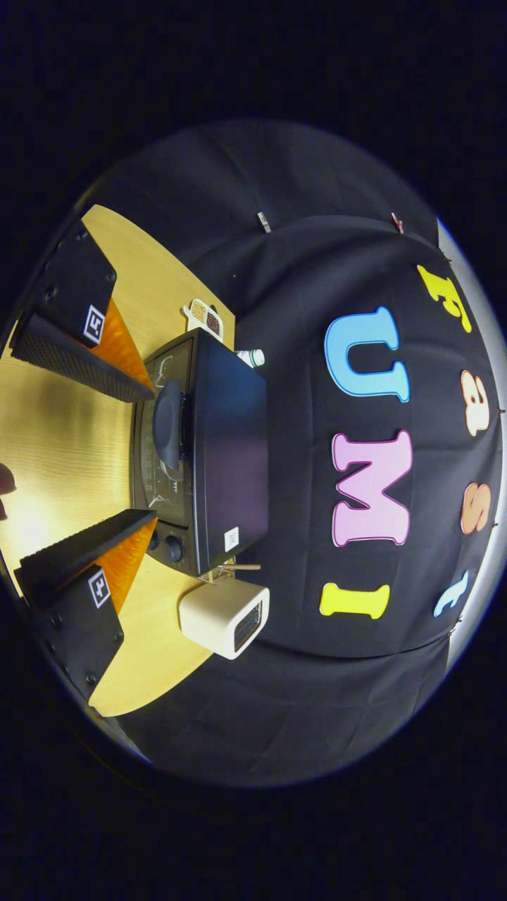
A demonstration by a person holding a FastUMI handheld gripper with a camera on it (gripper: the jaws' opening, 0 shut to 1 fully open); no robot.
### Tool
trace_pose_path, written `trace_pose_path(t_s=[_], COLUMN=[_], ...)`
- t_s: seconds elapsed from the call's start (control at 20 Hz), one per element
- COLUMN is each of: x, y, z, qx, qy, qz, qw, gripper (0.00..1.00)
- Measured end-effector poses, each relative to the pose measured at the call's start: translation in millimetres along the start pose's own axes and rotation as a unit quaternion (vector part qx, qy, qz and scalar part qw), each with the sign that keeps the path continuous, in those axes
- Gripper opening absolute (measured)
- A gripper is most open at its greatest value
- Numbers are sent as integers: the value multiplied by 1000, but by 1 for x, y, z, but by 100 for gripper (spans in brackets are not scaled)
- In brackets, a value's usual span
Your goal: Open the toaster oven, put the food inside, and close the toaster oven door.
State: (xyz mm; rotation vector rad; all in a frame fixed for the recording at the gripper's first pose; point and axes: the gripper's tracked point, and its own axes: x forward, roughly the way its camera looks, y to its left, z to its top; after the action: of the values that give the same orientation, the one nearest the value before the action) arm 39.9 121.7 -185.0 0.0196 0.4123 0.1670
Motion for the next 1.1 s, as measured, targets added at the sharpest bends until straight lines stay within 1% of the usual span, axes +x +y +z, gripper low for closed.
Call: trace_pose_path(t_s=[0.35,0.7,0.95,1.1], x=[-53,-101,-132,-140], y=[-65,-140,-180,-197], z=[78,144,171,171], qx=[26,15,7,3], qy=[-80,-153,-193,-196], qz=[4,-20,-35,-41], qw=[996,988,981,980], gripper=[99,99,98,98])
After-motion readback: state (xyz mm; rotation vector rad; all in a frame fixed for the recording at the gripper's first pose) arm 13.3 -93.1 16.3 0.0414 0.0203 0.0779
